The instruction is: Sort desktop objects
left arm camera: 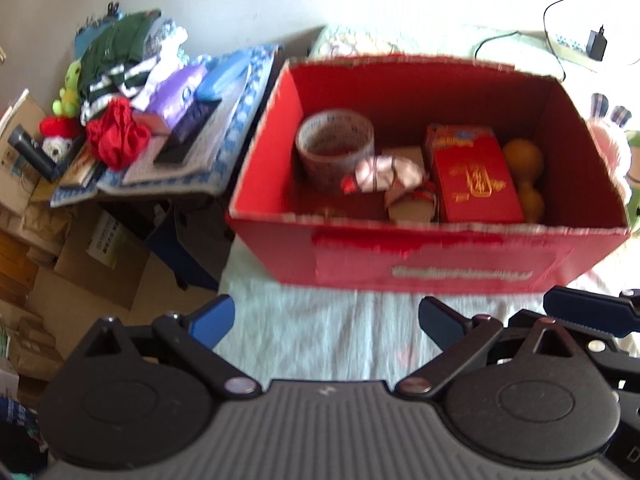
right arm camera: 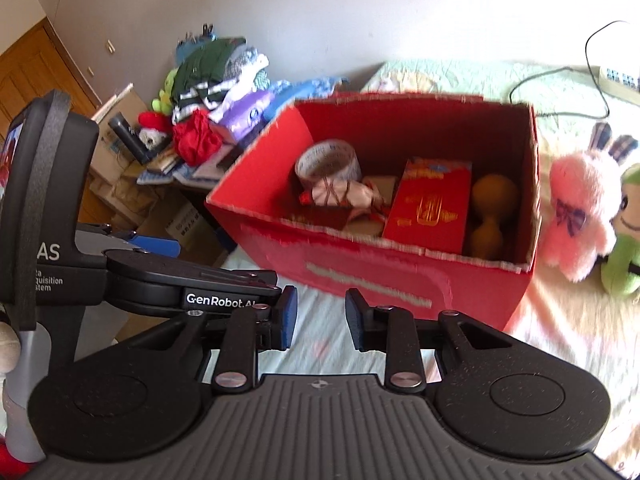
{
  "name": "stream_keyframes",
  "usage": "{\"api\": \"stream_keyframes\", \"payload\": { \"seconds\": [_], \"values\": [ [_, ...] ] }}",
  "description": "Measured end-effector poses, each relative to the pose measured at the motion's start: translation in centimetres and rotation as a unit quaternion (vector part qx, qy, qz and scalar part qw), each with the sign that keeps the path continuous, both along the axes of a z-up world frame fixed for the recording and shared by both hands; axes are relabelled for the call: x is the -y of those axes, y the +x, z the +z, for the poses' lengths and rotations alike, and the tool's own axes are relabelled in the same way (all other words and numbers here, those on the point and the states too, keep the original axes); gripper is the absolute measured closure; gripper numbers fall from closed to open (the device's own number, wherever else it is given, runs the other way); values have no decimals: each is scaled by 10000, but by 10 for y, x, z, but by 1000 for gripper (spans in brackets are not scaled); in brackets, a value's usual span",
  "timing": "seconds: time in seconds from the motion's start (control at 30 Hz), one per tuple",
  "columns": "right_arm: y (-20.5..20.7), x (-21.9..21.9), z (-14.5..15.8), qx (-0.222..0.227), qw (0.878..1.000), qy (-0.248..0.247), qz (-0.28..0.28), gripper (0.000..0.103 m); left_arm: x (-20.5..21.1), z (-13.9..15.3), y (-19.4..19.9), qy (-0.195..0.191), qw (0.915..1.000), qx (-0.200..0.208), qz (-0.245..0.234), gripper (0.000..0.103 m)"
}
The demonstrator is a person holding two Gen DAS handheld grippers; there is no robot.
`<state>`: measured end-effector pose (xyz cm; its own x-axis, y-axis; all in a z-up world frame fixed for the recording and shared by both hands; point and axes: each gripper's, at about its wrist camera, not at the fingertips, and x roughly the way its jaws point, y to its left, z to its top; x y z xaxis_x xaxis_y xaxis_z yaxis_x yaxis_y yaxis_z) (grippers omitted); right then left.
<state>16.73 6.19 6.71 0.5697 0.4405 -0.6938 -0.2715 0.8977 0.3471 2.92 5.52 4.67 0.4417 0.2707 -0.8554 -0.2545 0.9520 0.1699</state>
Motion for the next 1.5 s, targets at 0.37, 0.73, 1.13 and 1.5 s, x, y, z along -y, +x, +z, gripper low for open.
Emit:
{"api": "stream_keyframes", "payload": {
  "seconds": [0.37,0.73,1.13,1.5],
  "values": [
    [20,13,23,248,9976,385,-519,73,-4,32,37,-7,9981,340,-517,4],
    [48,13,11,150,9889,267,-1452,72,-21,15,73,-86,9963,58,-857,4],
    [75,9,-7,-47,9796,93,-2009,70,-29,-6,100,-126,9923,-107,-1226,4],
    [96,15,-24,-473,9735,-78,-2237,68,-30,-32,127,-456,9886,-530,-1335,4]
  ]
}}
